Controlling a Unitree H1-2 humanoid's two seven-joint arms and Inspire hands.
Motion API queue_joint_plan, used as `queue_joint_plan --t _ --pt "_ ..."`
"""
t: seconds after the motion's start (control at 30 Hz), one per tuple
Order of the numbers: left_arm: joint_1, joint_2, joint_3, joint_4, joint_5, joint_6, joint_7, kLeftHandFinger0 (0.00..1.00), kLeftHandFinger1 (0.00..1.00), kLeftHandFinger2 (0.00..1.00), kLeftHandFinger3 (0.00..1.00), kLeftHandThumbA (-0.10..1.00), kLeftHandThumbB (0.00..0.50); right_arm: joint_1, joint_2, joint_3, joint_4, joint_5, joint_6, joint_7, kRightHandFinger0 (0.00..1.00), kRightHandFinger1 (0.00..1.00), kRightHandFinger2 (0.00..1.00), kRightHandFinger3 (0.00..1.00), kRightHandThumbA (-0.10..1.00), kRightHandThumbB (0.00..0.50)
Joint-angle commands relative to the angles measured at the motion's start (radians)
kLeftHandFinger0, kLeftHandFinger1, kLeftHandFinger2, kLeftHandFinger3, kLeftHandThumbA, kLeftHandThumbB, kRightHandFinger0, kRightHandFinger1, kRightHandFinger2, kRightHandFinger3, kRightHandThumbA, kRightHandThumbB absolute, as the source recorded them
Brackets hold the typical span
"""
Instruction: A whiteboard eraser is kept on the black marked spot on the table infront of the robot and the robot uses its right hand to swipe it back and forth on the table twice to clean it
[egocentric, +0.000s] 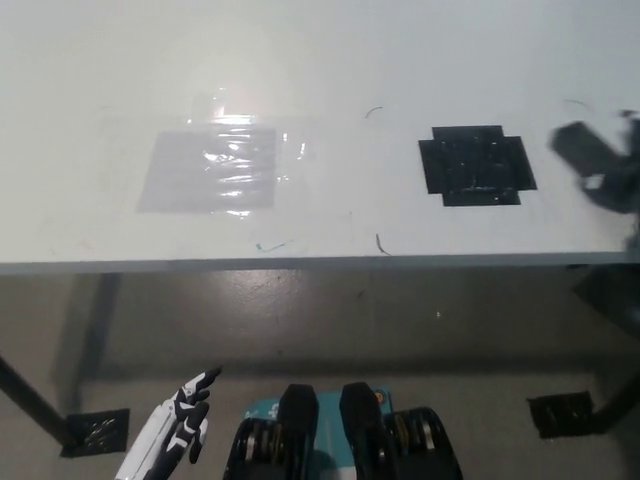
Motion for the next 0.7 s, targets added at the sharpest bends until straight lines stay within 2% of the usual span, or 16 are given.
queue_joint_plan --t 0.0,0.03,0.13,0.17,0.2,0.23,0.3,0.37,0.4,0.43,0.47,0.5,0.53,0.57,0.6,0.67 --pt "-0.005 0.018 0.016 -0.027 -0.015 -0.015 -0.007 1.00 1.00 1.00 1.00 1.00 0.500 -0.046 -0.061 -0.017 -0.001 0.008 0.034 0.048 0.35 0.49 0.65 1.00 -0.03 0.152" --pt "-0.006 0.019 0.018 -0.027 -0.016 -0.018 -0.007 1.00 1.00 1.00 1.00 1.00 0.500 -0.048 -0.064 -0.038 -0.004 0.026 0.042 0.035 0.19 0.34 0.53 1.00 -0.03 0.148" --pt "-0.009 0.023 0.019 -0.027 -0.009 -0.017 -0.007 1.00 1.00 1.00 1.00 1.00 0.500 -0.047 -0.076 -0.032 -0.012 0.011 0.013 0.026 0.21 0.35 0.49 0.91 0.02 0.130" --pt "-0.010 0.023 0.019 -0.025 -0.008 -0.019 -0.006 1.00 1.00 1.00 1.00 1.00 0.500 -0.050 -0.075 -0.043 -0.014 0.022 0.017 0.034 0.26 0.38 0.53 1.00 -0.01 0.141" --pt "-0.012 0.023 0.019 -0.024 -0.010 -0.020 -0.008 1.00 1.00 1.00 1.00 1.00 0.500 -0.053 -0.073 -0.055 -0.014 0.034 0.026 0.043 0.26 0.38 0.53 1.00 -0.02 0.146" --pt "-0.012 0.023 0.019 -0.024 -0.014 -0.019 -0.010 1.00 1.00 1.00 1.00 1.00 0.500 -0.055 -0.068 -0.062 -0.016 0.038 0.035 0.045 0.17 0.28 0.45 1.00 0.02 0.164" --pt "-0.012 0.024 0.017 -0.028 -0.007 -0.012 -0.010 1.00 1.00 1.00 1.00 1.00 0.500 -0.057 -0.045 -0.067 -0.020 0.038 0.013 0.053 0.21 0.36 0.53 1.00 -0.02 0.147" --pt "-0.014 0.023 0.016 -0.026 -0.005 -0.010 -0.010 1.00 1.00 1.00 1.00 1.00 0.500 -0.061 -0.023 -0.078 -0.019 0.044 0.035 0.045 0.12 0.28 0.47 1.00 -0.05 0.147" --pt "-0.015 0.024 0.016 -0.024 -0.008 -0.011 -0.011 1.00 1.00 1.00 1.00 1.00 0.500 -0.065 -0.003 -0.085 -0.019 0.050 0.027 0.051 0.25 0.40 0.56 1.00 -0.10 0.146" --pt "-0.015 0.026 0.016 -0.025 -0.008 -0.011 -0.012 1.00 1.00 1.00 1.00 1.00 0.500 -0.064 0.001 -0.088 -0.019 0.051 0.022 0.053 0.27 0.39 0.54 0.99 -0.04 0.171" --pt "-0.015 0.026 0.015 -0.028 -0.010 -0.008 -0.015 1.00 1.00 1.00 1.00 1.00 0.500 -0.066 0.020 -0.090 -0.015 0.051 0.017 0.043 0.17 0.29 0.44 0.88 -0.10 0.168" --pt "-0.016 0.026 0.015 -0.028 -0.011 -0.009 -0.016 1.00 1.00 1.00 1.00 1.00 0.500 -0.069 0.037 -0.091 -0.011 0.050 0.014 0.038 0.14 0.26 0.41 0.85 -0.10 0.172" --pt "-0.018 0.025 0.014 -0.024 -0.011 -0.013 -0.015 1.00 1.00 1.00 1.00 1.00 0.500 -0.073 0.047 -0.092 -0.012 0.050 0.017 0.045 0.01 0.12 0.30 0.85 -0.09 0.175" --pt "-0.020 0.026 0.013 -0.021 -0.012 -0.020 -0.016 1.00 1.00 1.00 1.00 1.00 0.500 -0.075 0.070 -0.088 -0.012 0.045 0.003 0.034 0.00 0.13 0.29 0.70 -0.10 0.193" --pt "-0.024 0.025 0.013 -0.020 -0.012 -0.018 -0.017 1.00 1.00 1.00 1.00 1.00 0.500 -0.078 0.082 -0.085 -0.012 0.041 -0.002 0.031 0.00 0.07 0.23 0.45 -0.10 0.200" --pt "-0.027 0.025 0.014 -0.019 -0.014 -0.014 -0.019 1.00 1.00 1.00 1.00 1.00 0.500 -0.087 0.119 -0.080 -0.010 0.037 -0.007 0.033 0.00 0.03 0.20 0.26 -0.10 0.178"
